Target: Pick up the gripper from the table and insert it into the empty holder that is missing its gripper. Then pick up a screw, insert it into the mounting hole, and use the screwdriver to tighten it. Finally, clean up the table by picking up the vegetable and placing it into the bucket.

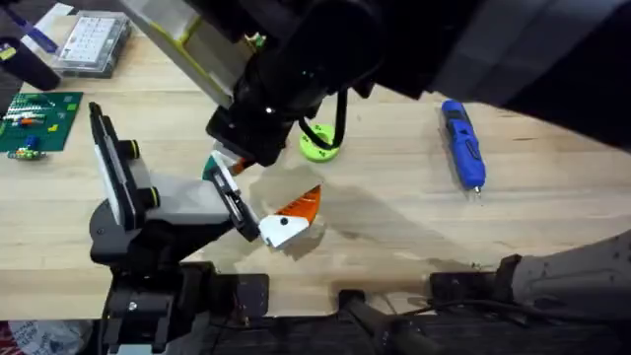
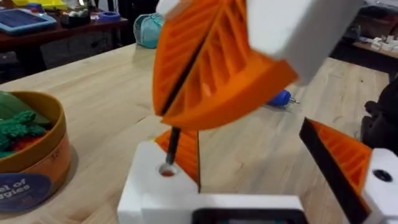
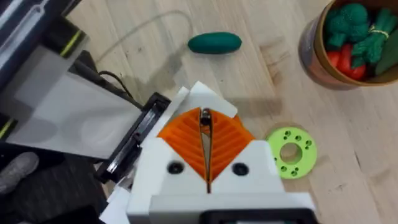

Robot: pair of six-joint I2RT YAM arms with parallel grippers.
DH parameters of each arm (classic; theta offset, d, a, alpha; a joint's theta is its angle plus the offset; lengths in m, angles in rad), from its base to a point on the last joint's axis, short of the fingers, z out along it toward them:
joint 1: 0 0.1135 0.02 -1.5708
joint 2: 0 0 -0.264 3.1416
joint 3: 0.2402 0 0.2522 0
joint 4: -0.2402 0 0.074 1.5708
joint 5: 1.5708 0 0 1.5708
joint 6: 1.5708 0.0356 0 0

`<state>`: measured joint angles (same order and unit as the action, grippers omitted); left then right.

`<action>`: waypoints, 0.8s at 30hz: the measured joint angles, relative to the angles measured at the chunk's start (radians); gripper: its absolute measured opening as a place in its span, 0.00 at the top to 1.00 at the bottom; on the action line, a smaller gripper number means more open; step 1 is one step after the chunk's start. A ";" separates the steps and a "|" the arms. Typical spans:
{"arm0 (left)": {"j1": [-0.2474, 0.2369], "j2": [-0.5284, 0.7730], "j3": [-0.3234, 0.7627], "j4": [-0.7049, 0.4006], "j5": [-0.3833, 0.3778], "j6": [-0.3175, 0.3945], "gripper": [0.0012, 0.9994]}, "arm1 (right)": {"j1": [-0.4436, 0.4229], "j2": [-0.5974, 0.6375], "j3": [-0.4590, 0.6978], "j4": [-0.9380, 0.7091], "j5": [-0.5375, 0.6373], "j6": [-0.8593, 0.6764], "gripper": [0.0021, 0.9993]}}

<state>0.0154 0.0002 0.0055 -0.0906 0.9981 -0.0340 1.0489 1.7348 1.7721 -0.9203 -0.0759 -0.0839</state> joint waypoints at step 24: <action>0.000 0.001 0.000 0.000 0.000 -0.012 0.01 | 0.000 0.049 0.003 0.015 0.001 -0.004 1.00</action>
<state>0.0154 0.0010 0.0055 -0.0910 0.9981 -0.0462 1.0489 1.7836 1.7755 -0.9056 -0.0750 -0.0875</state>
